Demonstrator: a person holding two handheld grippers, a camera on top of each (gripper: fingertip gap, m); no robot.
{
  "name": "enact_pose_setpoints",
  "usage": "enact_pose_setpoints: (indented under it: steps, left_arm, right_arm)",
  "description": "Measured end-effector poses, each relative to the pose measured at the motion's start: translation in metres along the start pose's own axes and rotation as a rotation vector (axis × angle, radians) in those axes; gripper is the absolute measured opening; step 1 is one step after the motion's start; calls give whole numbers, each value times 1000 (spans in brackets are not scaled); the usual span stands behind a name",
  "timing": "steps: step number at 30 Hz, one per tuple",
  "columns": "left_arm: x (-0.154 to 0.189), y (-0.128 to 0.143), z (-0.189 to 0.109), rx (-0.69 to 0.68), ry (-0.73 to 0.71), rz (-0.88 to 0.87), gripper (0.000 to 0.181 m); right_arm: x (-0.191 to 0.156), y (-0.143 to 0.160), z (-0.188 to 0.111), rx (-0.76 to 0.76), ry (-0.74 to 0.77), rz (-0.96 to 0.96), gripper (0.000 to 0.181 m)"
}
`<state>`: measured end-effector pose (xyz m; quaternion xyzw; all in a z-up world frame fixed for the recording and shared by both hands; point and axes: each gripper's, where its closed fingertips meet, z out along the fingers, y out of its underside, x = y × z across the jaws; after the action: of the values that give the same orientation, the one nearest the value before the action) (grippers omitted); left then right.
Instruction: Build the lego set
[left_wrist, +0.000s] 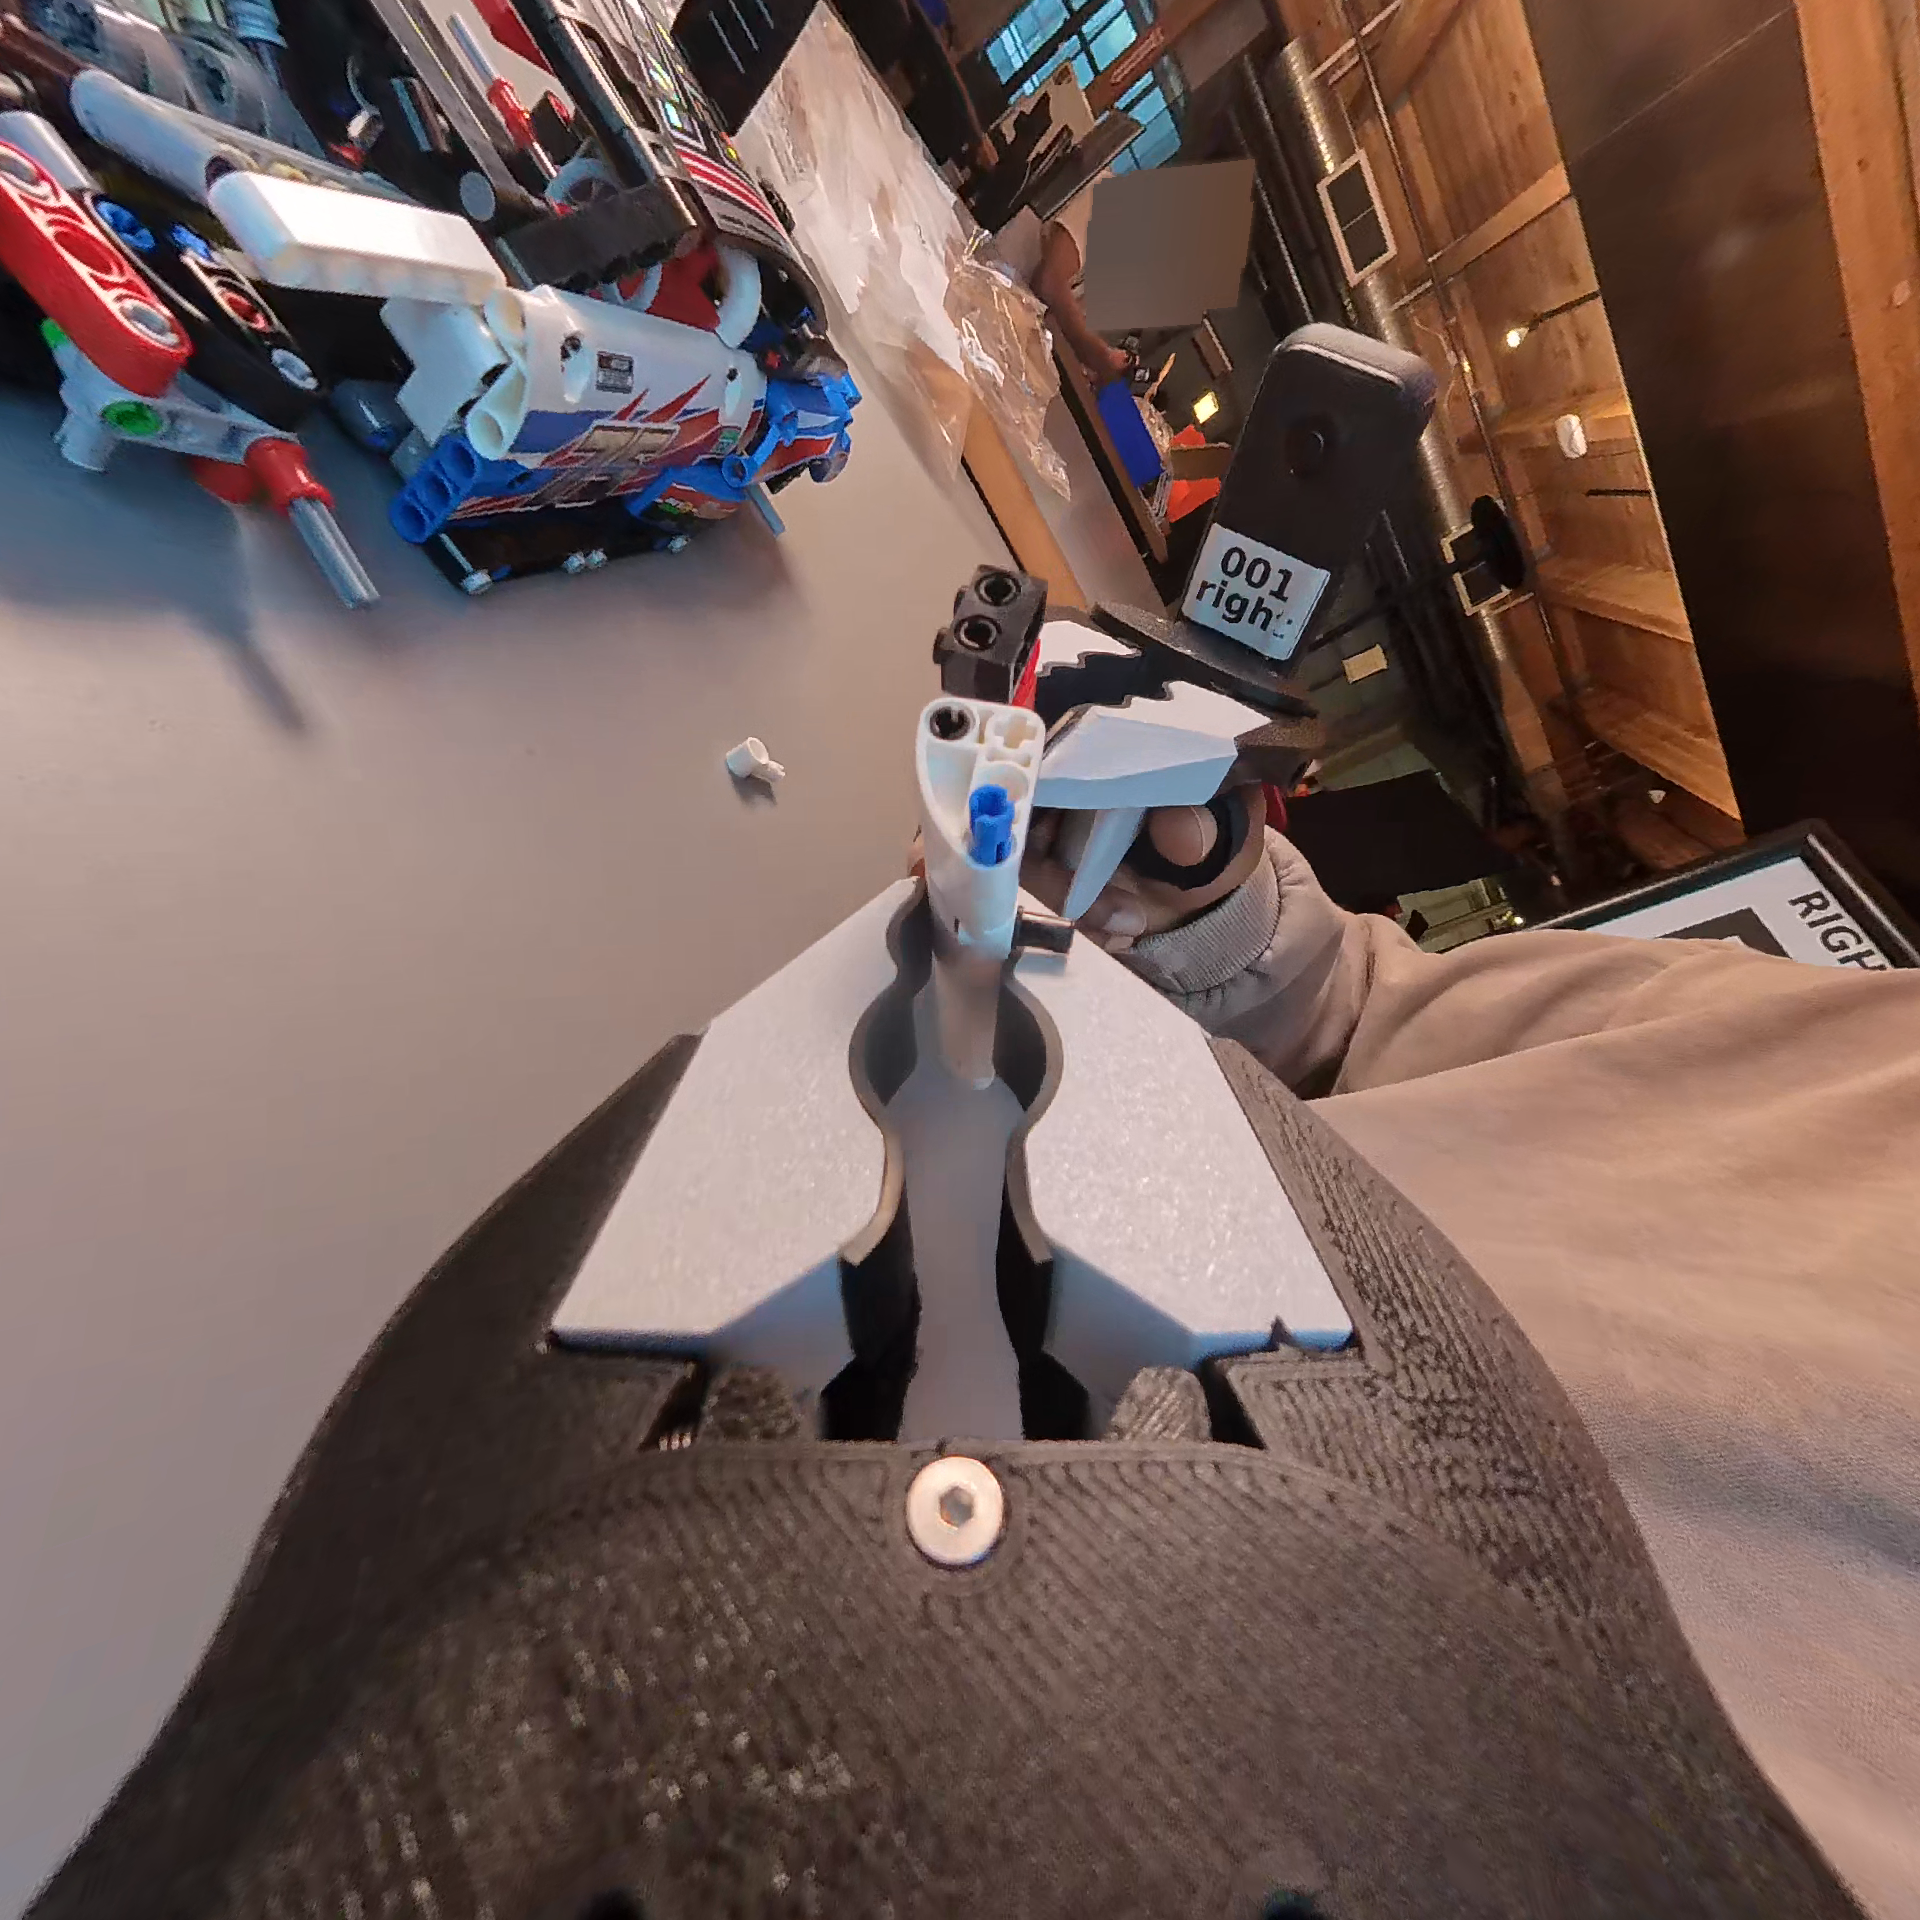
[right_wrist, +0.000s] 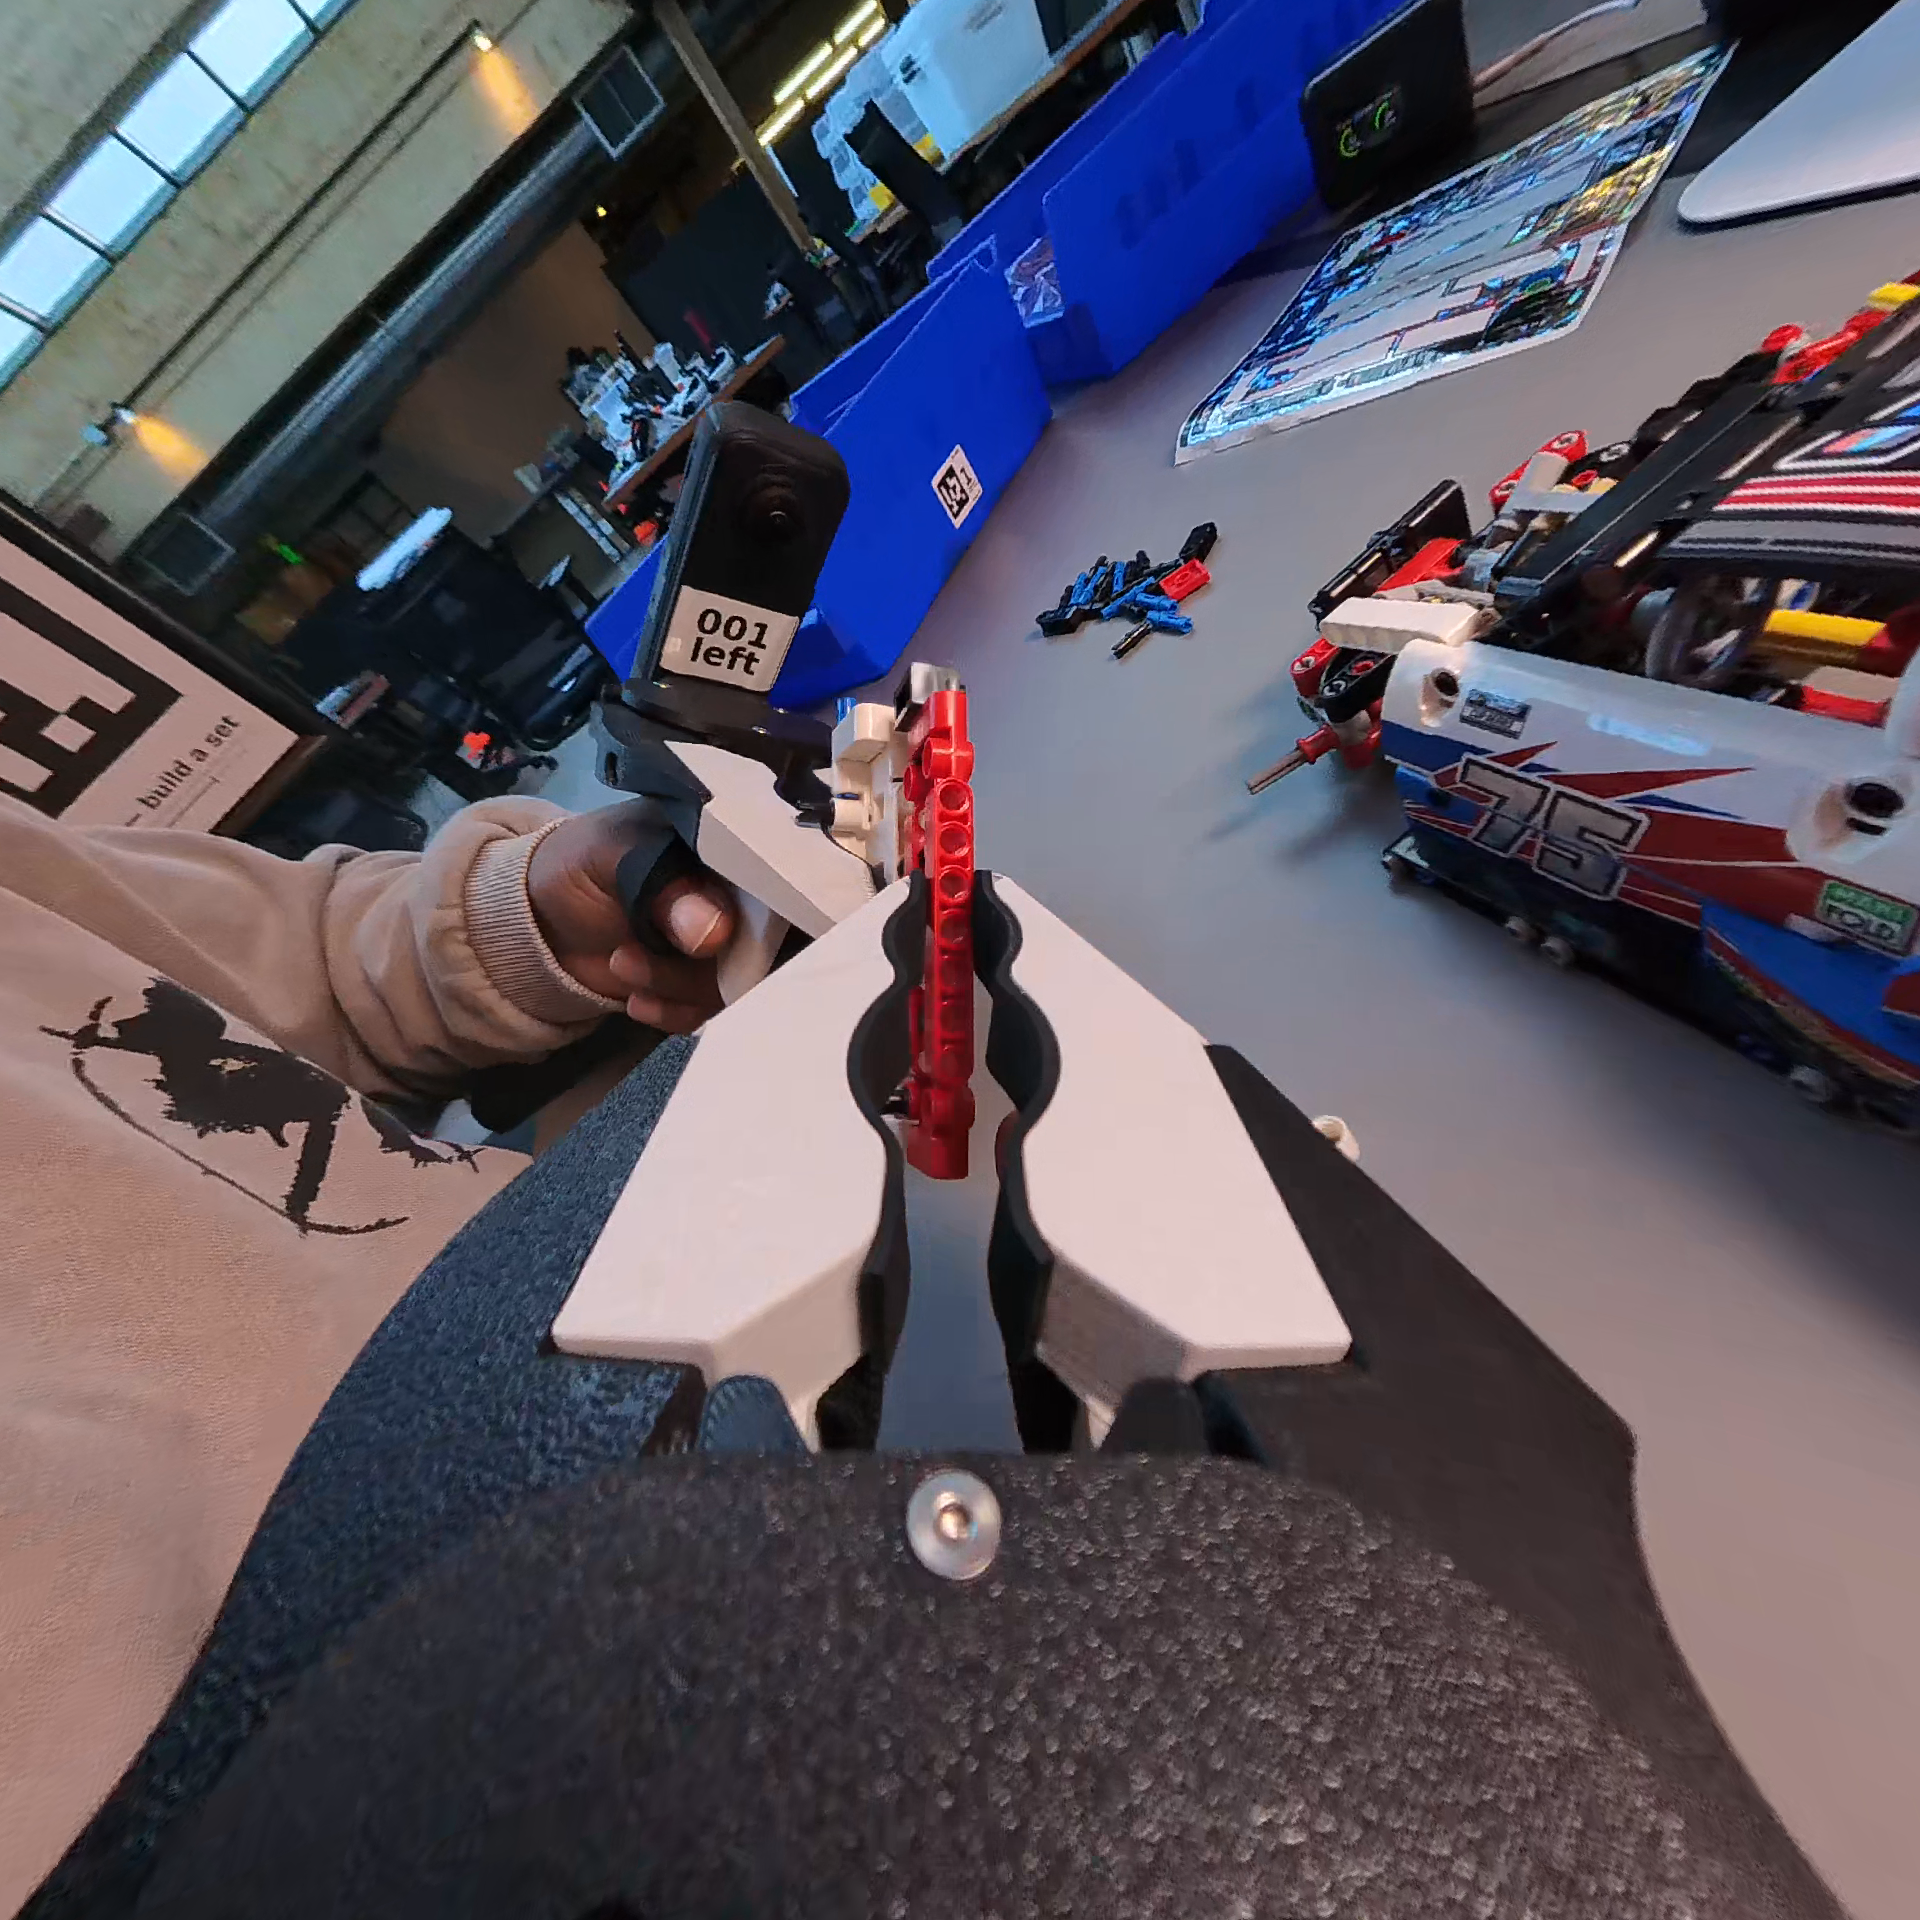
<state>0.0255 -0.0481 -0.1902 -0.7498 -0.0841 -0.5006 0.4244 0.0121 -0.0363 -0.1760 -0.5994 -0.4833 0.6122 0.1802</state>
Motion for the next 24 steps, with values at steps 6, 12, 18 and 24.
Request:
enact_pose_setpoints:
  steps: [6, 12, 18, 24]
  left_arm:
    - [-4, 7, -2, -57, -73, 122, 7]
    - [3, 13, -3, -96, -47, 198, 7]
    - [10, 16, -2, -102, 16, 184, 6]
    - [16, 11, -1, -56, 78, 153, 6]
  right_arm:
    - [-3, 9, 1, -36, -58, 36, 5]
    - [-12, 13, -1, -39, -151, 70, 5]
    - [-18, 13, -4, -32, -194, 85, 5]
    - [-22, 6, -5, 13, -231, 141, 5]
